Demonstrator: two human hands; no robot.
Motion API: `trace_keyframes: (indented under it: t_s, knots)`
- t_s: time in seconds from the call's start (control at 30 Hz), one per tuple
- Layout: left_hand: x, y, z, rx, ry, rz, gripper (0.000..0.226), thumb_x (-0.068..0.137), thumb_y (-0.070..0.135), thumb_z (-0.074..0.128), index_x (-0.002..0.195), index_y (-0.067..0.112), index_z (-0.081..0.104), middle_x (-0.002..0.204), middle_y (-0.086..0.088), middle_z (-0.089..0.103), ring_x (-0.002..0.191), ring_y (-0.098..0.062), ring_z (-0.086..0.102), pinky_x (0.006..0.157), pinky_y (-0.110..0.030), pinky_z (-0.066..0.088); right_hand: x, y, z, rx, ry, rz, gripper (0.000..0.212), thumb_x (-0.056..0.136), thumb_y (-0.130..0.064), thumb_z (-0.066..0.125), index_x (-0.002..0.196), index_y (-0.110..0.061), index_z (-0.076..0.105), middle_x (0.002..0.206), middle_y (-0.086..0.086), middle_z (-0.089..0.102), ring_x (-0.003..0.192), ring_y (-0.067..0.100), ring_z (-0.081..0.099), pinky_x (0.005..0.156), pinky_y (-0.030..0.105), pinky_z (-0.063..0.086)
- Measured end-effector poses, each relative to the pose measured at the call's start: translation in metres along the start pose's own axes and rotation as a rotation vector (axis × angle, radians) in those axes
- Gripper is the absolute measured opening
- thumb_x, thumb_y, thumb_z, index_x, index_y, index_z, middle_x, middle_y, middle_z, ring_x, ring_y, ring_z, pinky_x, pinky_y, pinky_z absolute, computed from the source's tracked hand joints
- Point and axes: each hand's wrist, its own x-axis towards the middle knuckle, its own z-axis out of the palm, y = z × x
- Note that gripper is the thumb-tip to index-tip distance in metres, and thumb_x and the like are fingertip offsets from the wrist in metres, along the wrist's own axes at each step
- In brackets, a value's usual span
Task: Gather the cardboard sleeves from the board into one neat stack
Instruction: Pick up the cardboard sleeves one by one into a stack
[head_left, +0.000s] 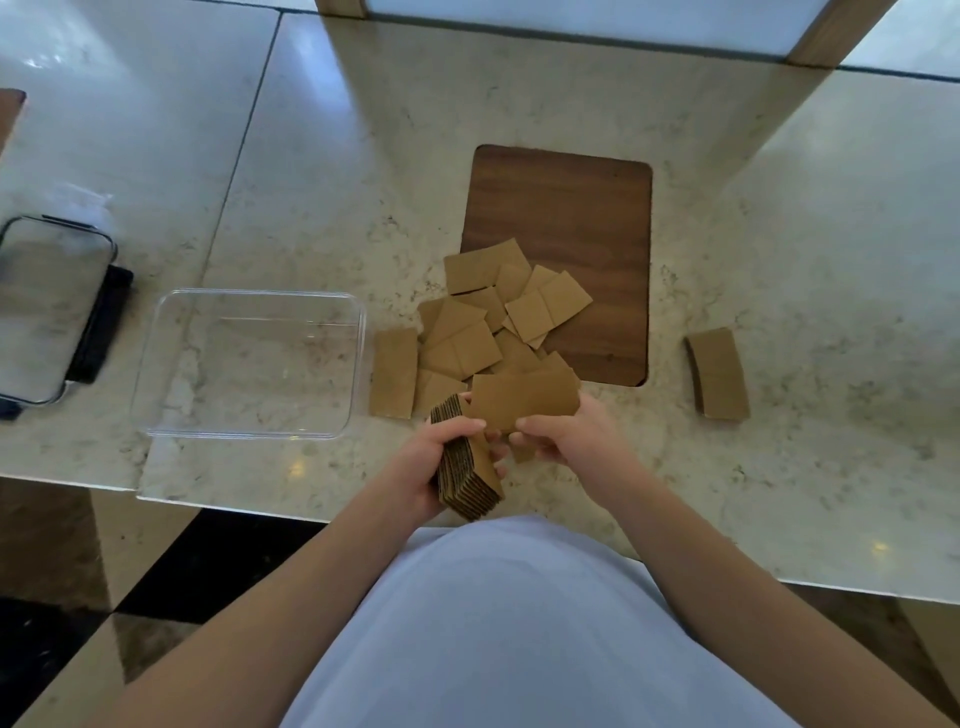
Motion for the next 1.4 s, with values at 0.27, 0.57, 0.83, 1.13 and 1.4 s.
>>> trace_keyframes:
  t_s: [0.27,0.57,0.83,1.13,1.4]
  knots:
    - [0.001,0.000,0.004,-0.034,0.064,0.264,0.056,0.078,0.000,0.070,0.129,0.018,0.056,0.096,-0.020,0.071,0.077,-0.034,0.072,0.064,-0.045,0.063,0.002,0.007,0.018,0.192,0.115,0.294,0.023,0.088,-0.021,0.077,0.105,-0.009,0.069,0.076,0.003,0.077,0.050,0.007,0.065,0.041,0.020,0.047]
    - [0.005,0.001,0.012,0.090,0.094,0.413,0.050,0.078,0.001,0.074,0.117,0.029,0.064,0.086,-0.012,0.058,0.066,-0.029,0.063,0.063,-0.044,0.060,-0.002,0.017,0.024,0.370,-0.043,0.493,0.014,0.091,-0.020,0.070,0.086,-0.006,0.072,0.068,0.000,0.073,0.044,0.004,0.057,0.038,0.018,0.044]
    - [-0.007,0.004,0.003,-0.169,-0.308,0.053,0.081,0.081,0.029,0.084,0.150,0.010,0.047,0.122,-0.022,0.067,0.095,-0.033,0.069,0.081,-0.047,0.060,0.005,-0.008,-0.012,0.350,-0.243,0.148,0.031,0.085,-0.019,0.078,0.108,-0.005,0.064,0.071,0.004,0.067,0.051,0.006,0.054,0.048,0.014,0.047]
    - [-0.006,0.000,0.008,-0.081,-0.371,-0.243,0.056,0.094,0.038,0.071,0.138,0.005,0.062,0.126,-0.027,0.066,0.110,-0.046,0.065,0.093,-0.060,0.052,0.015,-0.043,-0.002,-0.832,-0.436,-0.043,0.057,0.068,-0.040,0.093,0.109,-0.022,0.060,0.104,-0.002,0.070,0.094,0.018,0.069,0.082,0.036,0.058]
    - [-0.019,-0.005,-0.015,-0.241,-0.500,-0.015,0.045,0.098,0.024,0.062,0.137,0.003,0.058,0.122,-0.022,0.063,0.100,-0.032,0.064,0.088,-0.046,0.054,0.034,-0.057,0.028,-0.805,-0.367,-0.113,0.077,0.059,-0.075,0.080,0.117,-0.030,0.058,0.109,-0.012,0.066,0.099,0.009,0.065,0.078,0.028,0.053]
